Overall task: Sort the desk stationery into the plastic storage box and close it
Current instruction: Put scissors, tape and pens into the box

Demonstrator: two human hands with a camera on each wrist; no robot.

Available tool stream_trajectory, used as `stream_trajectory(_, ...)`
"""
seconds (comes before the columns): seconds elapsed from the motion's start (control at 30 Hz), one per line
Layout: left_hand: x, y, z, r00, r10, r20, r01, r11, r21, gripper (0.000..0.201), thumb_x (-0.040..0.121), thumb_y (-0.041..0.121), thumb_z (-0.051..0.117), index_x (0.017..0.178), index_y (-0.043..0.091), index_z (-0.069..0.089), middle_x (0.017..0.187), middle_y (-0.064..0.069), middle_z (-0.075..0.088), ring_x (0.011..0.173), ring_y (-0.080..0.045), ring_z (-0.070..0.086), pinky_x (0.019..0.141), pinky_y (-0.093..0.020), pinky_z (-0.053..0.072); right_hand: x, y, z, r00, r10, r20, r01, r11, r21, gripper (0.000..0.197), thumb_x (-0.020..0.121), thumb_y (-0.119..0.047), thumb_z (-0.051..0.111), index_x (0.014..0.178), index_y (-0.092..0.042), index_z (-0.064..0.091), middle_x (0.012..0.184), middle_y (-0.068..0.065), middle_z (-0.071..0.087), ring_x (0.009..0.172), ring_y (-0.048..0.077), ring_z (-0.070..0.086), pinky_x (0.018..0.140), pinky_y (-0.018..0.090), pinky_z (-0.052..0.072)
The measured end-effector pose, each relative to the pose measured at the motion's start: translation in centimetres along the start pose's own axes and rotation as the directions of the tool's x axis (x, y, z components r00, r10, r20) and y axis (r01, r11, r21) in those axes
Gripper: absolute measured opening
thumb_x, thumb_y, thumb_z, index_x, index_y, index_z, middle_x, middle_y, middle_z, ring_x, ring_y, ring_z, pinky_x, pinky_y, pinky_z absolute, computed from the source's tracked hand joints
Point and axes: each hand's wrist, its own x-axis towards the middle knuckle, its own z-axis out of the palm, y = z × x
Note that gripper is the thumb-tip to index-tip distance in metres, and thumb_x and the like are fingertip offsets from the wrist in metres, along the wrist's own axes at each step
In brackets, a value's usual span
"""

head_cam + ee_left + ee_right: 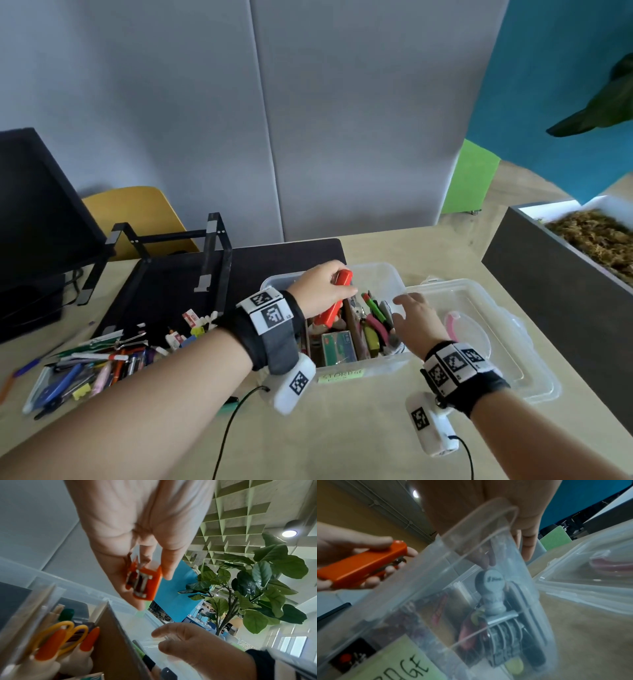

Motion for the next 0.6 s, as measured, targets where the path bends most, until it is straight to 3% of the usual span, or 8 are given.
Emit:
stream_trajectory(0.1, 2.2, 0.7, 0.5, 0.998, -0.059, 0.005, 0.059, 0.998, -0.02, 0.035, 0.097, 0.034, 0.048, 0.11, 0.002, 0.05, 0.09, -0.012, 0.055, 0.083, -0.032, 0.063, 0.08, -0.05, 0.056, -0.1, 0.1, 0.3, 1.0, 0.012, -0.002, -0.012, 1.0, 0.026, 0.042, 0.092, -0.012, 0.043, 0.134, -0.013, 0.045, 0.14, 0.009, 0.039, 0.125, 0.027, 0.041, 0.106, 0.036, 0.033)
stream_trajectory(0.17, 3.5, 1.0, 0.9, 0.997, -0.08, 0.013, 0.08, 0.997, -0.006, 0.038, 0.098, 0.036, 0.044, 0.107, -0.001, 0.049, 0.092, -0.017, 0.056, 0.087, -0.038, 0.064, 0.083, -0.053, 0.053, -0.1, 0.2, 0.3, 1.0, 0.009, -0.005, -0.009, 0.999, 0.044, 0.043, 0.091, -0.011, 0.044, 0.134, -0.013, 0.045, 0.141, 0.009, 0.039, 0.125, 0.027, 0.041, 0.106, 0.035, 0.033)
stream_trajectory(0.27, 5.5, 1.0, 1.7, 0.994, -0.104, 0.03, 0.102, 0.993, 0.052, 0.037, 0.099, 0.035, 0.043, 0.115, 0.002, 0.045, 0.104, -0.02, 0.06, 0.092, -0.035, 0.063, 0.082, -0.045, 0.052, 0.0, 0.5, 0.5, 1.0, -0.001, -0.01, 0.001, 0.998, 0.057, 0.043, 0.091, -0.011, 0.044, 0.135, -0.014, 0.044, 0.14, 0.008, 0.039, 0.126, 0.026, 0.041, 0.105, 0.034, 0.033)
stream_trajectory(0.4, 7.2, 0.8, 2.8, 0.993, -0.118, -0.001, 0.116, 0.974, 0.194, 0.045, 0.095, 0.036, 0.051, 0.124, 0.005, 0.04, 0.101, -0.006, 0.048, 0.087, -0.022, 0.05, 0.074, -0.029, 0.038, -0.1, 0.6, 0.6, 0.999, -0.018, -0.031, 0.02, 0.997, 0.074, 0.045, 0.091, -0.011, 0.044, 0.136, -0.015, 0.044, 0.142, 0.007, 0.038, 0.128, 0.025, 0.039, 0.107, 0.032, 0.03)
stream_trajectory(0.6, 9.1, 0.1, 3.6, 0.99, -0.124, -0.072, 0.138, 0.961, 0.241, 0.033, 0.083, 0.039, 0.064, 0.1, 0.014, 0.05, 0.094, -0.002, 0.054, 0.085, -0.021, 0.052, 0.071, -0.029, 0.038, -0.1, 0.7, 0.7, 0.997, -0.033, -0.063, 0.039, 0.995, 0.094, 0.044, 0.091, -0.012, 0.045, 0.135, -0.015, 0.045, 0.142, 0.005, 0.039, 0.128, 0.024, 0.039, 0.108, 0.032, 0.031)
